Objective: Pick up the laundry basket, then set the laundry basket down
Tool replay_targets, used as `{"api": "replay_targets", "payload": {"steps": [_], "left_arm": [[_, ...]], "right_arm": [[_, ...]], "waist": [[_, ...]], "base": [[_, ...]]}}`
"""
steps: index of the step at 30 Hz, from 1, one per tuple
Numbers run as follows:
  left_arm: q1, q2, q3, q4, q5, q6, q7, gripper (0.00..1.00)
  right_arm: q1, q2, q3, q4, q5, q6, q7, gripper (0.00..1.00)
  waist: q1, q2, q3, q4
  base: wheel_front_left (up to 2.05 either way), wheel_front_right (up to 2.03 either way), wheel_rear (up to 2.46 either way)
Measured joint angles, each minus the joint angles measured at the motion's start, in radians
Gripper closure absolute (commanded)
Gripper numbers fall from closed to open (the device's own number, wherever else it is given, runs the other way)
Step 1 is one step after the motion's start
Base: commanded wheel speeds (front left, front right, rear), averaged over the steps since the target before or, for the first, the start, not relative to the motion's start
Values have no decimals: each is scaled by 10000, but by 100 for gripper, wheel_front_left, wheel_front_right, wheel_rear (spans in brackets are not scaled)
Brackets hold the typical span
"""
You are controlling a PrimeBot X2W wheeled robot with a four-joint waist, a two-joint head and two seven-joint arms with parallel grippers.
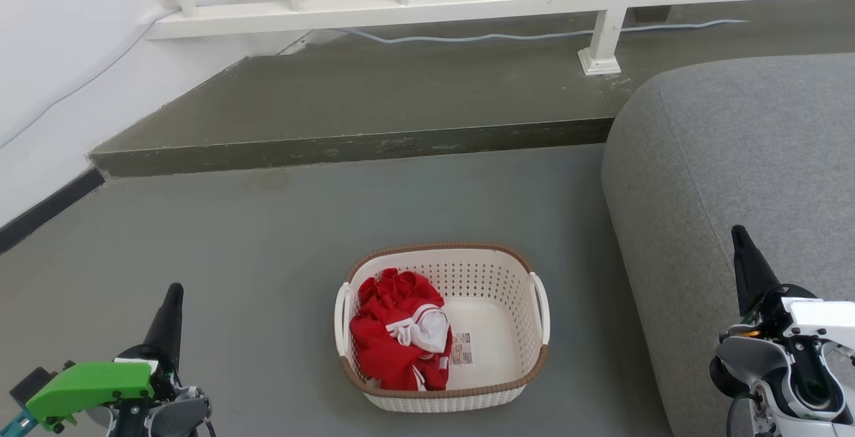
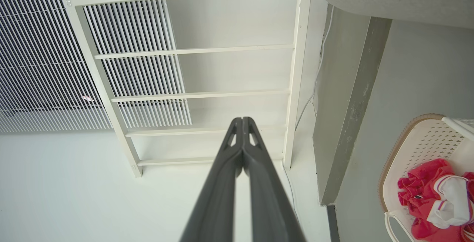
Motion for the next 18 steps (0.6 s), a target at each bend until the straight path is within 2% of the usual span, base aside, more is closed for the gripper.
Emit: {"api": "replay_targets", "payload": {"steps": [18], "left_arm": [[0, -4, 25, -8, 0, 0, 12, 100]], "right_arm": [[0, 0, 0, -2, 0, 0, 0, 100]], "waist": [[0, 0, 1, 0]], "base": [[0, 0, 0]]}}
